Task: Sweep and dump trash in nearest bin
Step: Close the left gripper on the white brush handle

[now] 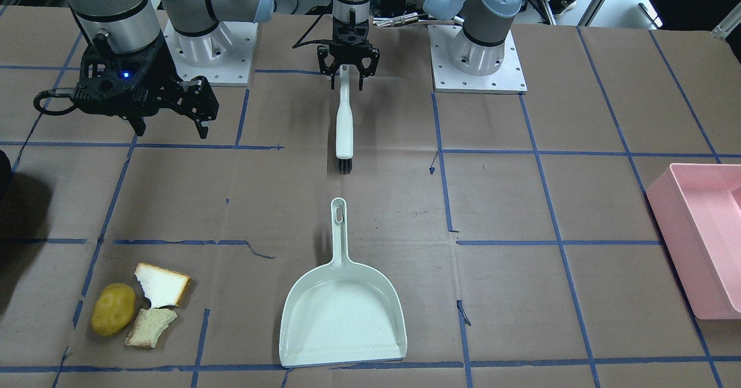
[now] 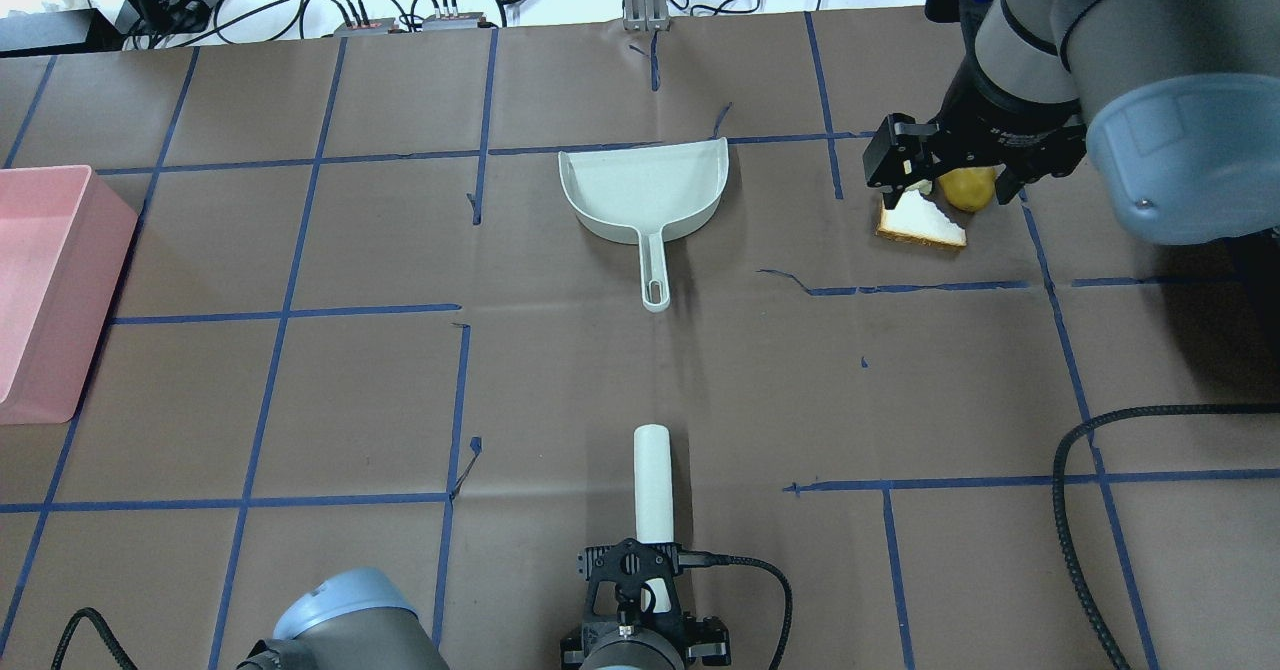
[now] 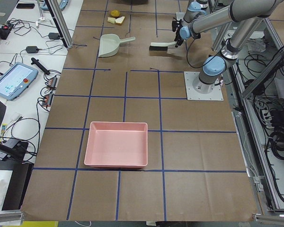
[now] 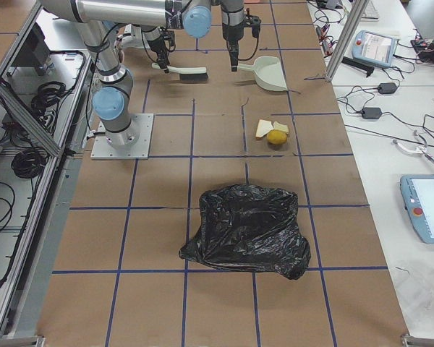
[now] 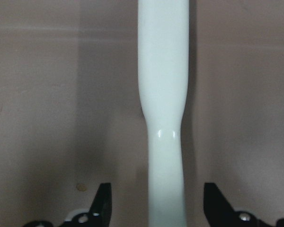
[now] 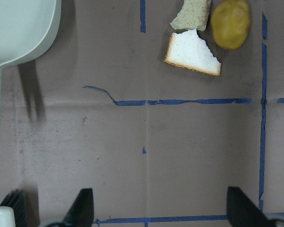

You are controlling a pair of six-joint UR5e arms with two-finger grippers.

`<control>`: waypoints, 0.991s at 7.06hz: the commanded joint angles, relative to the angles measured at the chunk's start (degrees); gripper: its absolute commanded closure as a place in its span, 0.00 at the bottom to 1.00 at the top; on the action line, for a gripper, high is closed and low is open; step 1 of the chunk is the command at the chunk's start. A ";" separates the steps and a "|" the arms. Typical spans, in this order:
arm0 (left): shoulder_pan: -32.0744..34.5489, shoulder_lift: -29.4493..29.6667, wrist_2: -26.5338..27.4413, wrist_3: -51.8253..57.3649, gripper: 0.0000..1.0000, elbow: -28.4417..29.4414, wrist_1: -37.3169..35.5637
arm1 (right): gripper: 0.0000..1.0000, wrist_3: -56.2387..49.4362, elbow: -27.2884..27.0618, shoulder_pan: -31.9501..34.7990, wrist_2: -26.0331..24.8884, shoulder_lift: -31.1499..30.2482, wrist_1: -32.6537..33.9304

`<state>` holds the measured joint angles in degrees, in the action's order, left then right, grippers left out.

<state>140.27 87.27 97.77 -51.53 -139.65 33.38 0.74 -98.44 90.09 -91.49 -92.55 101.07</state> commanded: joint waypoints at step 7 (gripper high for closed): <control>0.18 -0.52 -0.03 0.29 0.89 0.25 0.02 | 0.00 -0.04 0.00 0.00 0.00 0.00 0.09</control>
<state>140.36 87.03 97.81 -51.26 -139.48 33.39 0.70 -98.44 90.09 -91.49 -92.55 101.11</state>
